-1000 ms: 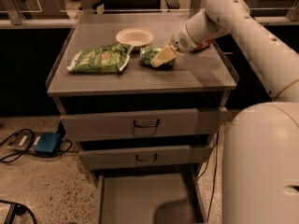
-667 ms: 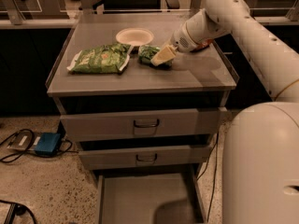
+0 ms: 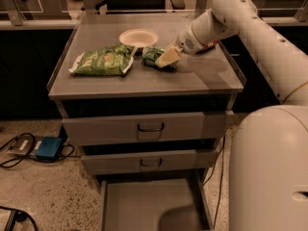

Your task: Place green can into bottom drawer

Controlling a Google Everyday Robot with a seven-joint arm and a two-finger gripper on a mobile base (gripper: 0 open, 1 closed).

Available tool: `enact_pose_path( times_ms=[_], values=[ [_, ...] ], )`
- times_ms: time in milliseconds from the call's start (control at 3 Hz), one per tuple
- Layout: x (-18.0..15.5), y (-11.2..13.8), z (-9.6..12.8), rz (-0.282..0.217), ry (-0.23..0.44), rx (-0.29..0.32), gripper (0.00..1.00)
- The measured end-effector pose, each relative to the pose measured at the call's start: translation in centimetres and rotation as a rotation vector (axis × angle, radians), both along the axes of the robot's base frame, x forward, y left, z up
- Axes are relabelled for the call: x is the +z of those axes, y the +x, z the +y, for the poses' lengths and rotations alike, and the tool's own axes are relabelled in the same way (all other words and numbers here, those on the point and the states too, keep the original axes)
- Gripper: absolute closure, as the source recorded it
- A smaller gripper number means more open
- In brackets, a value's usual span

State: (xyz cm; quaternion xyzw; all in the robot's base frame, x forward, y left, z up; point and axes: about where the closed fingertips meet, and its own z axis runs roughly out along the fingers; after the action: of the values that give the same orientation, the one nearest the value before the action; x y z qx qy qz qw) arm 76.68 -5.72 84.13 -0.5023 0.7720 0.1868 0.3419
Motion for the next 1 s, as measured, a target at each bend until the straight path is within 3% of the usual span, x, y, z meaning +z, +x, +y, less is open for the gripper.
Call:
enact_pose_path(
  times_ms=[667,1000],
  values=[
    [0.4,-0.4,0.2,0.022,-0.016,0.01,1.0],
    [2.7,-1.7,-0.4,0.003,-0.024,0.017,1.0]
  ],
)
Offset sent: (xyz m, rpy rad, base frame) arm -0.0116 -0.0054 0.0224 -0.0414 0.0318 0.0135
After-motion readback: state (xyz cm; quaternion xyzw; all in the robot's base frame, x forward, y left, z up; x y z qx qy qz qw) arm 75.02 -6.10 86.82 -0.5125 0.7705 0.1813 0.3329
